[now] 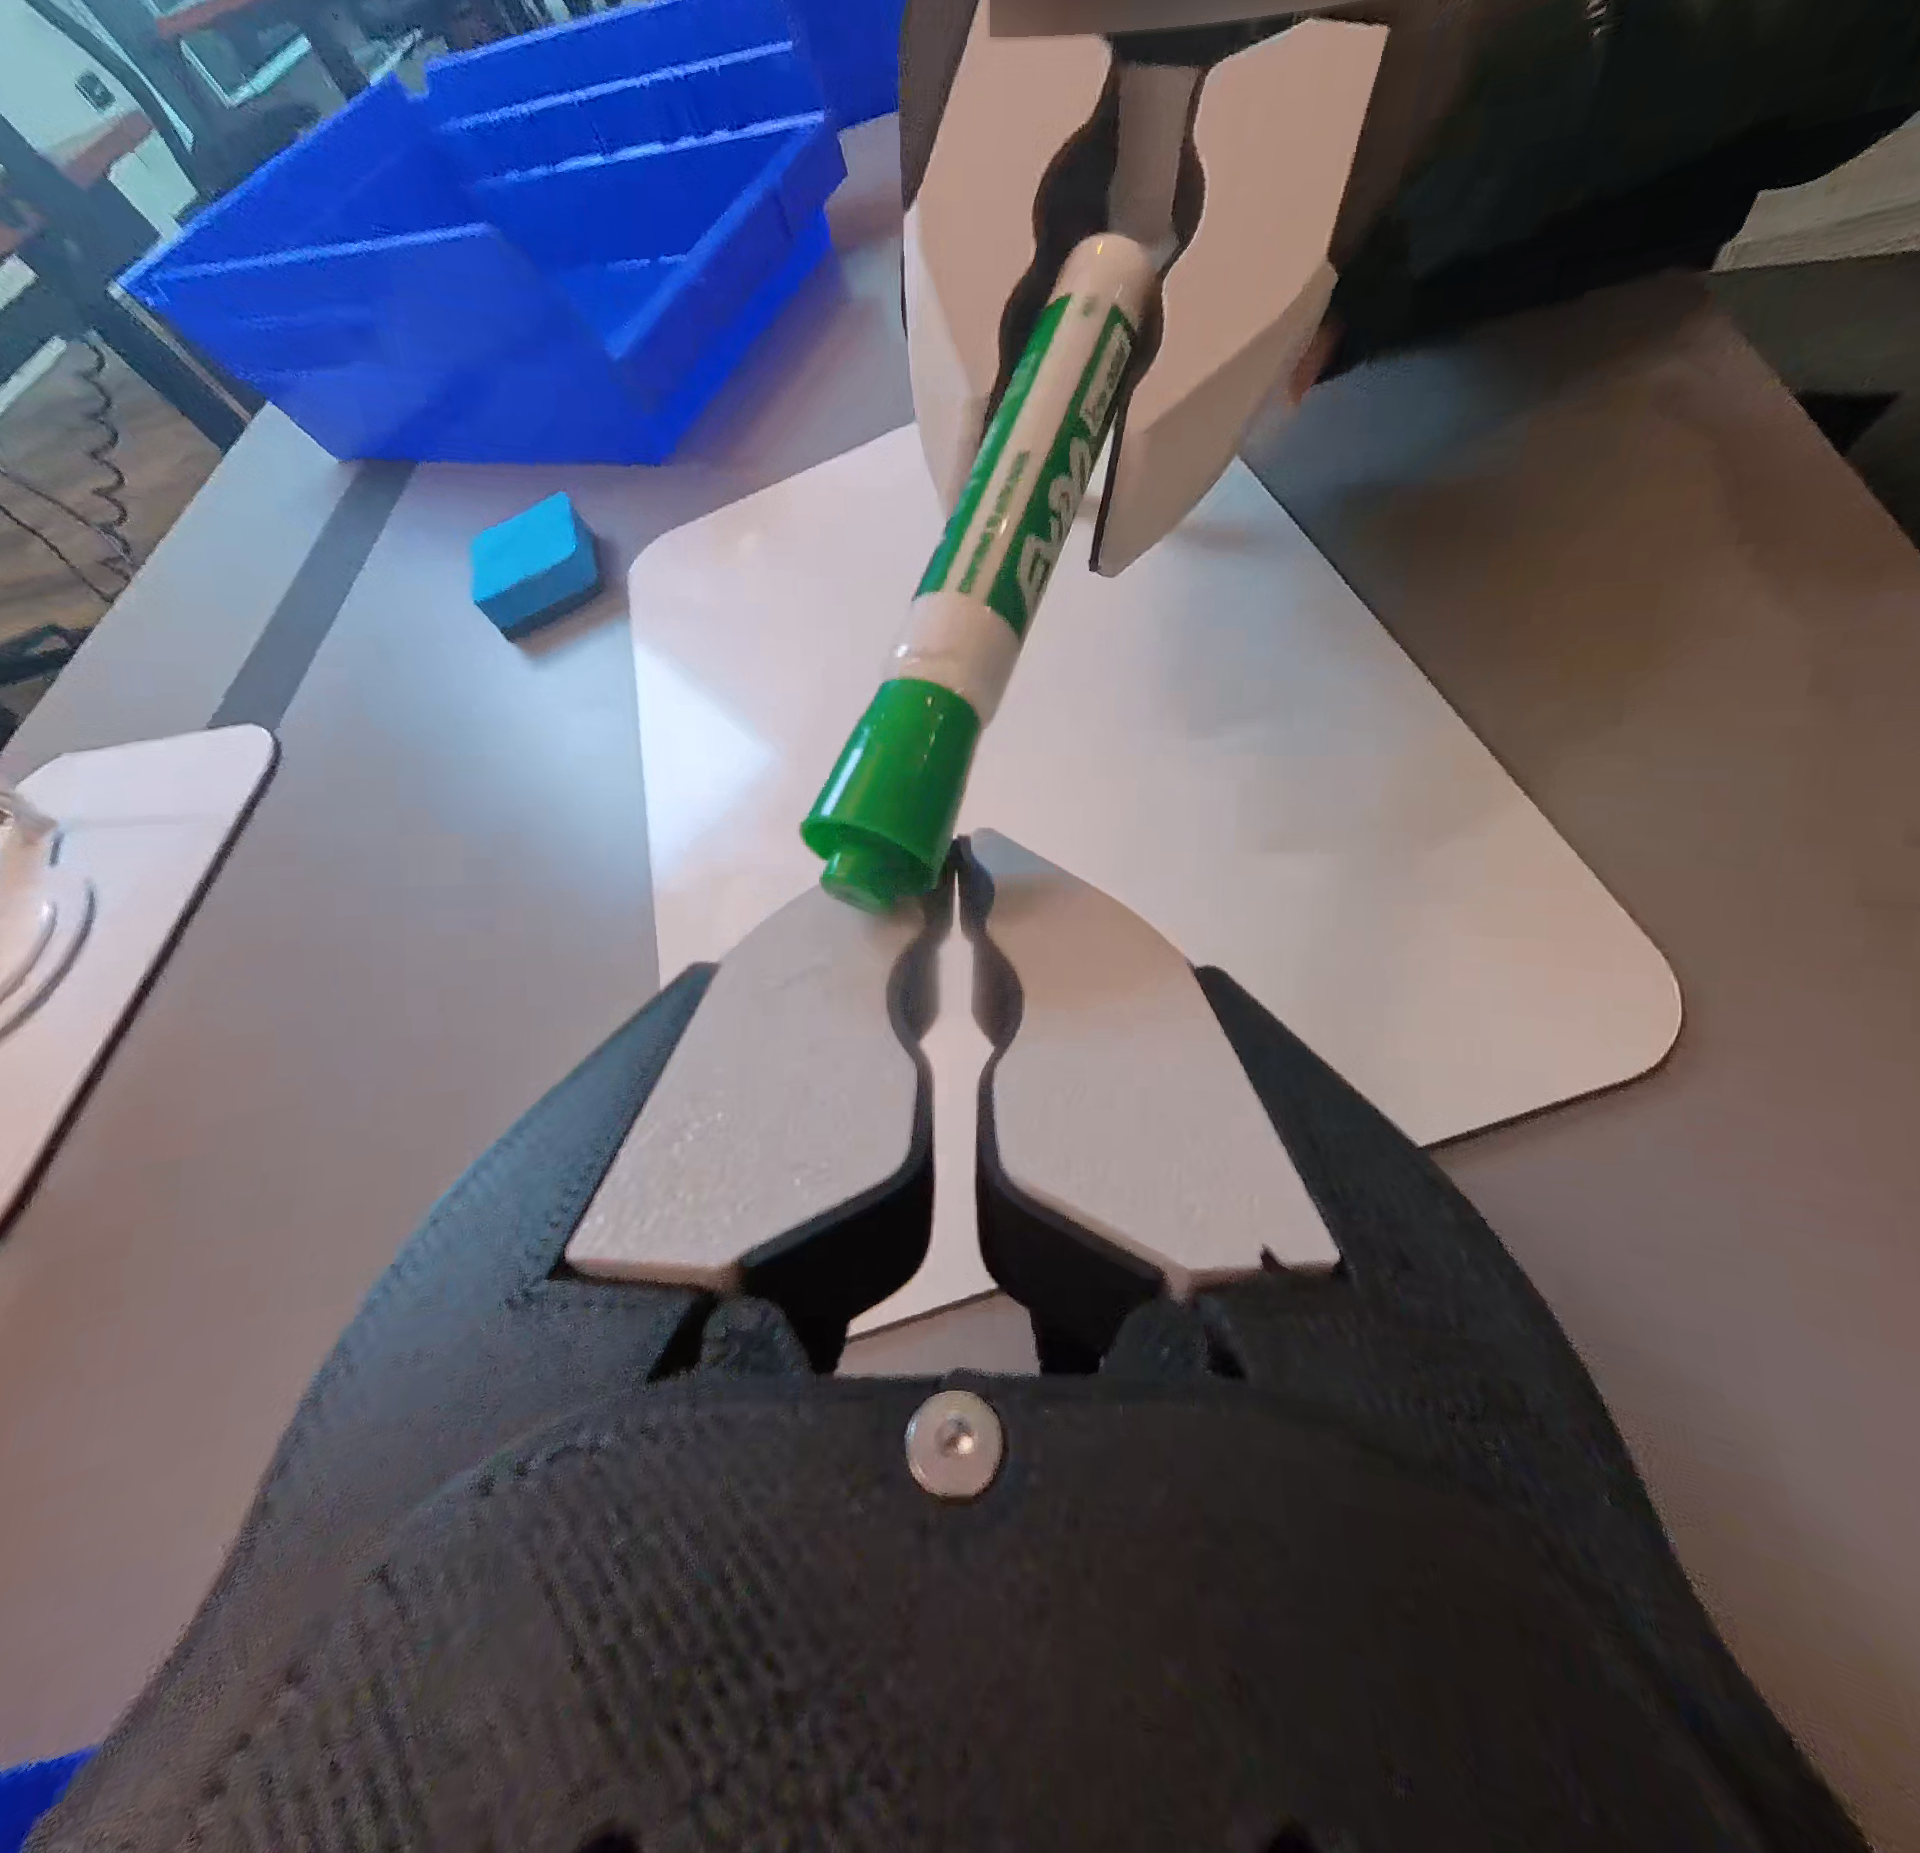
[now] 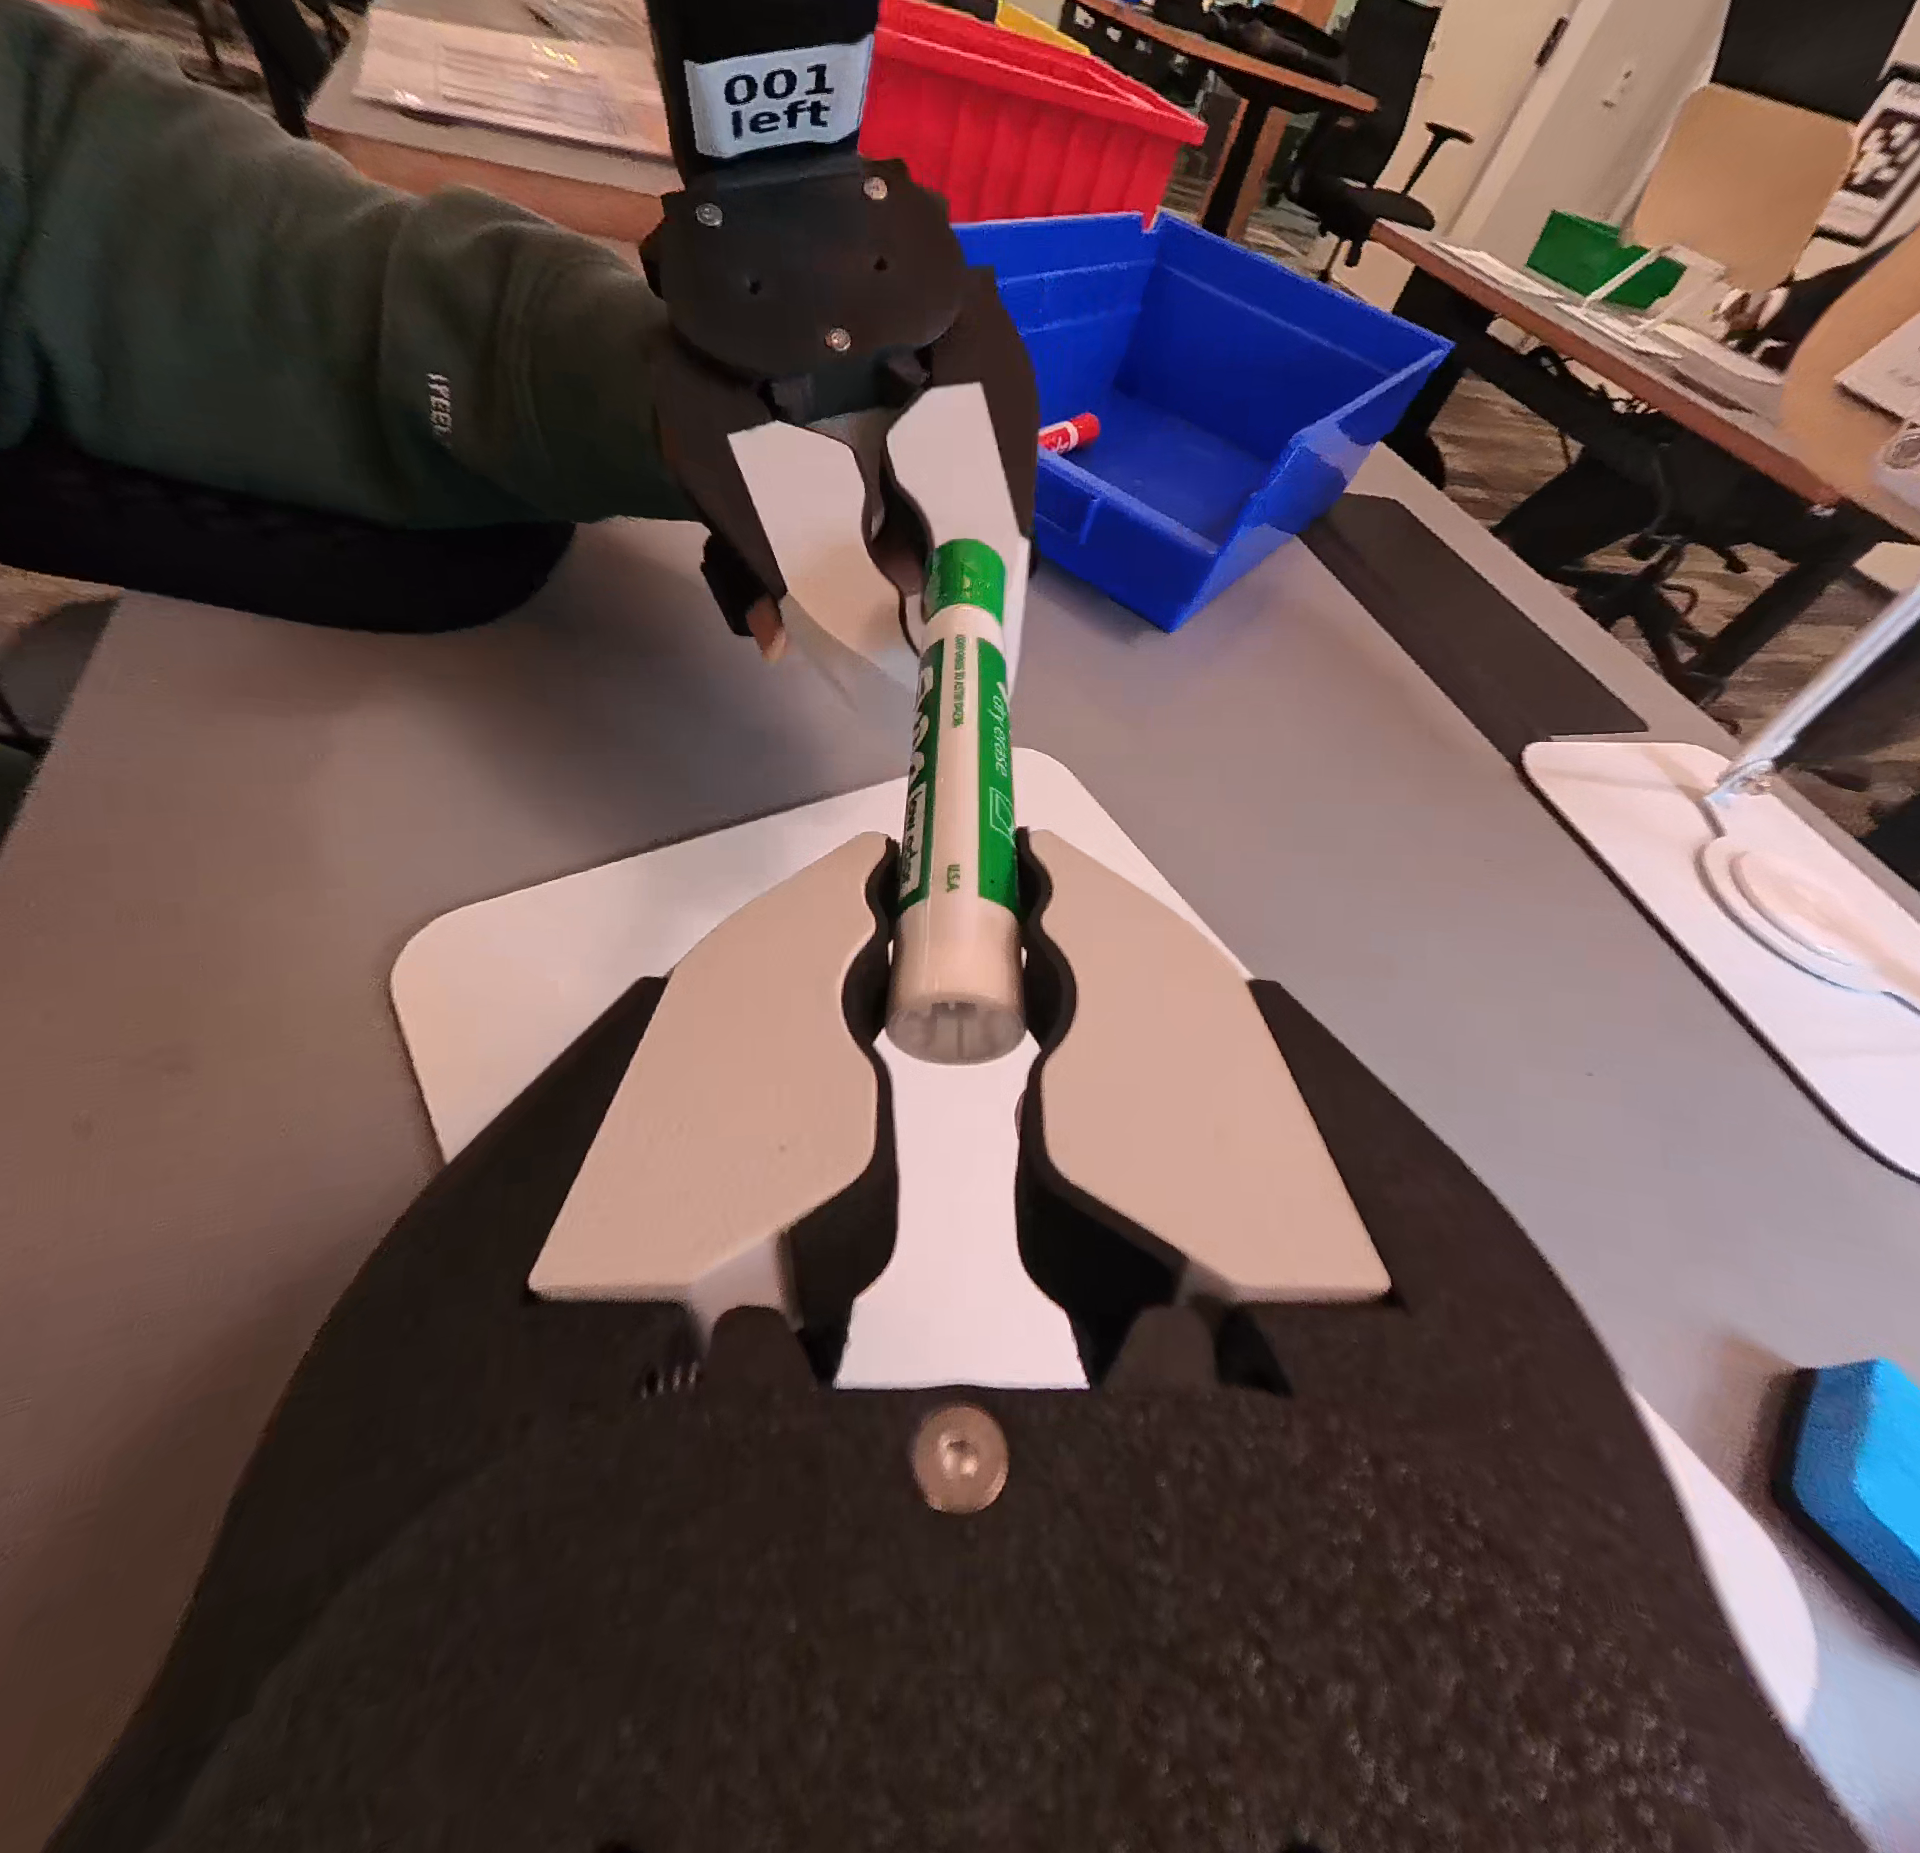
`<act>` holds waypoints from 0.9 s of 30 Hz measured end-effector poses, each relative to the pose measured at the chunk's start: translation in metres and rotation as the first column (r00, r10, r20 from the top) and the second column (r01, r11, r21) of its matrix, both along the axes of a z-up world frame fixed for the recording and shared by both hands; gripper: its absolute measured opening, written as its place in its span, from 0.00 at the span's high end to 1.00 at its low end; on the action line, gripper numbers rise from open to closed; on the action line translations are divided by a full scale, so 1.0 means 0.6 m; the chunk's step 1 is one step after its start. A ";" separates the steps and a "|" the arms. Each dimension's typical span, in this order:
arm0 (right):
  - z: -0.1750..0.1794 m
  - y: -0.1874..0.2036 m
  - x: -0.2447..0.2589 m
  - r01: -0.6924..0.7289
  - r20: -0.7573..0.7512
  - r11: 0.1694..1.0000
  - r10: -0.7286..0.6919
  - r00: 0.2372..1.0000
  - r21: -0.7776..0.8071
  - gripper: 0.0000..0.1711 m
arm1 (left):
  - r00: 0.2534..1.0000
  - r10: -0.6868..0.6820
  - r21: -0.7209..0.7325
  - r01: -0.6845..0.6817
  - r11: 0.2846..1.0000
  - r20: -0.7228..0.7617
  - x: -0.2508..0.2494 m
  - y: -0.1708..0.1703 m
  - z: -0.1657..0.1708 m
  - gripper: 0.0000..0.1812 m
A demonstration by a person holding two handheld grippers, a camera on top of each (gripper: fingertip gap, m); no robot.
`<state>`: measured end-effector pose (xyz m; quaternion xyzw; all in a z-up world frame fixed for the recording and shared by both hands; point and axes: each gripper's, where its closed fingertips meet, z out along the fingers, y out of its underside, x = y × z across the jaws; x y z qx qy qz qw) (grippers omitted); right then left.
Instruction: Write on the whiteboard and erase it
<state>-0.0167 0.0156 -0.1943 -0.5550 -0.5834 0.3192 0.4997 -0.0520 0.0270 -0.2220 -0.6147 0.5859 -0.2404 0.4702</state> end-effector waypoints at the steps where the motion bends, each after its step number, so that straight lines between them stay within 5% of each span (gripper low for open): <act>1: 0.002 -0.001 0.003 -0.011 -0.006 1.000 0.011 1.000 -0.015 0.88 | 1.000 0.010 0.015 -0.010 1.000 0.006 -0.001 0.002 0.006 0.99; 8: 0.002 -0.012 0.016 -0.102 -0.026 0.988 0.099 0.995 -0.116 0.88 | 0.991 -0.052 -0.043 0.058 0.997 0.123 -0.002 -0.020 0.037 0.82; 27: -0.007 -0.033 0.018 -0.189 -0.029 0.967 0.187 0.982 -0.170 0.88 | 0.953 -0.108 -0.201 0.169 0.965 0.283 0.028 -0.057 0.062 0.90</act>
